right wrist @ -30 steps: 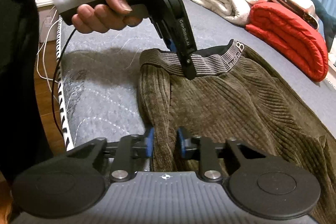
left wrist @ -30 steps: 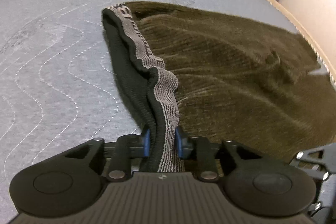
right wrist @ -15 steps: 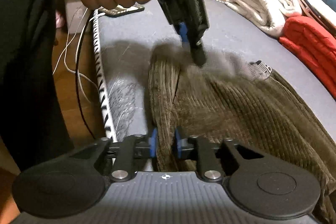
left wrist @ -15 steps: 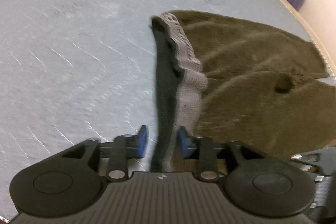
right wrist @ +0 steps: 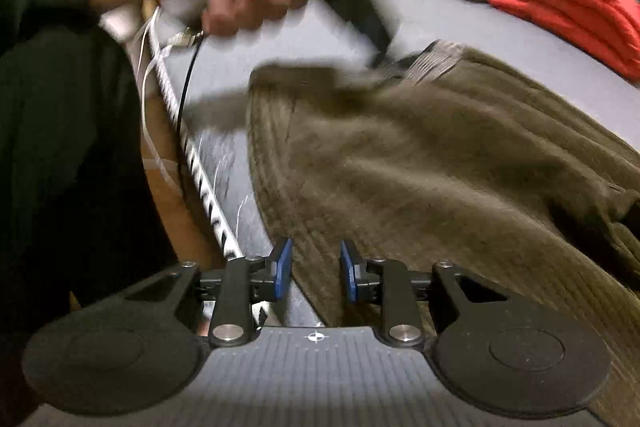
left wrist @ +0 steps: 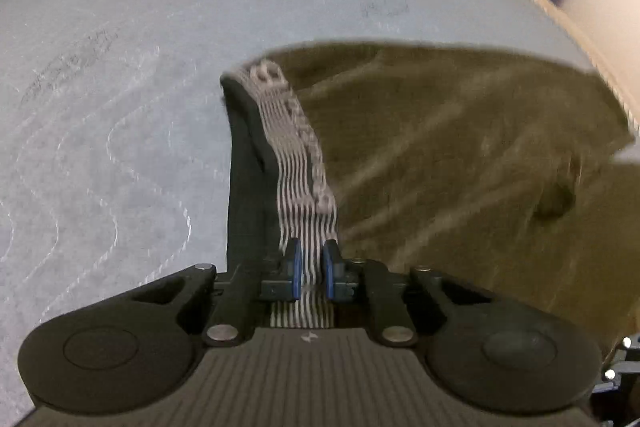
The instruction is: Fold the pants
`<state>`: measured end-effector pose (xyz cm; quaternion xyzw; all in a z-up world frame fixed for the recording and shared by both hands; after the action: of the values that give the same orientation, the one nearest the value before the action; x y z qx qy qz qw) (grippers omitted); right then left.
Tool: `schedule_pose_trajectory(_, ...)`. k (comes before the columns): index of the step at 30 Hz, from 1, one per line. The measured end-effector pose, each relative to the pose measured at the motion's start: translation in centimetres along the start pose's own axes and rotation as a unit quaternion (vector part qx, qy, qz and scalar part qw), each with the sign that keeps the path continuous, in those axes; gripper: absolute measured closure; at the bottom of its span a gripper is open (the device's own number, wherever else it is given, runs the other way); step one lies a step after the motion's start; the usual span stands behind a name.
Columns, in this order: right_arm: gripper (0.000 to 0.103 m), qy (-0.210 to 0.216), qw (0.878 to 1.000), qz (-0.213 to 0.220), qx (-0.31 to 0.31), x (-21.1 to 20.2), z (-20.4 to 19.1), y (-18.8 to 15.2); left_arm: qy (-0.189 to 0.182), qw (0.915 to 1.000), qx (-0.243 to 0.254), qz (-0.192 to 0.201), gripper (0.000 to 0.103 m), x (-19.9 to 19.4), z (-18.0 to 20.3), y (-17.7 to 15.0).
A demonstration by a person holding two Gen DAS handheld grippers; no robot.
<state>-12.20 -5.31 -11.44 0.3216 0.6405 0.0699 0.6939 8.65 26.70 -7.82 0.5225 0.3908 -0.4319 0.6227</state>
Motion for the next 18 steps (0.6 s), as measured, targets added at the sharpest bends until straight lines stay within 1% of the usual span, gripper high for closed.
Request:
schedule_pose_trajectory(1,0.074,0.0,1.0,0.017,0.02,-1.1,0.6,-0.1,0.007,0.9996,-0.021,0.019,0.089,-0.9,-0.3,0.5)
schedule_pose_trajectory(2,0.072,0.0,0.999,0.031,0.037,-2.0,1.2,-0.1,0.011,0.998,-0.04,0.047,0.085,-2.1,-0.5,1.0)
schedule_pose_trajectory(3,0.07,-0.003,0.997,0.046,0.054,-3.0,2.1,-0.1,0.001,0.9961,-0.052,0.071,0.084,-3.1,-0.7,1.7)
schedule_pose_trajectory(5,0.051,-0.016,0.992,0.082,0.094,-5.4,4.2,-0.2,-0.014,0.9915,-0.073,0.107,0.075,-4.1,-0.9,3.1)
schedule_pose_trajectory(6,0.046,-0.026,0.988,0.098,0.113,-6.3,5.3,-0.4,-0.009,0.99,-0.077,0.118,0.074,-4.3,-0.9,4.2)
schedule_pose_trajectory(7,0.038,-0.043,0.983,0.115,0.138,-7.4,6.6,-0.7,-0.003,0.9897,-0.071,0.124,0.069,-4.1,-0.7,5.0)
schedule_pose_trajectory(8,0.034,-0.057,0.978,0.126,0.159,-8.1,7.8,-1.1,0.003,0.9899,-0.063,0.128,0.063,-3.8,-0.4,5.7)
schedule_pose_trajectory(10,0.034,-0.074,0.968,0.14,0.196,-9.3,10.3,-1.7,0.018,0.9895,-0.051,0.134,0.056,-2.5,-0.1,7.4)
schedule_pose_trajectory(12,0.034,-0.087,0.958,0.148,0.23,-10.2,12.5,-2.4,0.026,0.9899,-0.047,0.131,0.055,-0.8,-0.8,9.1)
schedule_pose_trajectory(13,0.034,-0.094,0.954,0.152,0.242,-10.6,13.5,-2.7,0.024,0.9901,-0.049,0.129,0.053,-0.1,-0.8,9.7)
schedule_pose_trajectory(14,0.034,-0.104,0.948,0.157,0.257,-11.1,14.6,-3.0,0.023,0.99,-0.051,0.129,0.044,0.6,-1.1,10.1)
schedule_pose_trajectory(15,0.034,-0.112,0.942,0.161,0.271,-11.6,15.6,-3.4,0.025,0.9897,-0.055,0.129,0.039,1.4,-1.4,10.5)
schedule_pose_trajectory(16,0.034,-0.118,0.938,0.162,0.284,-12.0,16.4,-3.8,0.027,0.9897,-0.056,0.129,0.032,1.9,-1.5,10.9)
schedule_pose_trajectory(17,0.034,-0.121,0.934,0.163,0.295,-12.0,17.1,-4.0,0.031,0.9901,-0.052,0.127,0.029,2.5,-1.4,11.3)
schedule_pose_trajectory(18,0.034,-0.122,0.931,0.163,0.303,-12.1,17.8,-4.2,0.037,0.9904,-0.045,0.125,0.029,3.3,-1.4,11.7)
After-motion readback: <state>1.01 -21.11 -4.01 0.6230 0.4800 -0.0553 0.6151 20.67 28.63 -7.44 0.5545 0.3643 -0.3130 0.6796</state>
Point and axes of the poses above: each gripper's, at about its wrist camera, not at the fingertips, and x roughly the way its jaws point, z to its right, y to its top, the point moved 3 cm from there along x, roughly the way its jaws point, and after that the axes turned 13 degrees about -z, right-handed, at the moved point
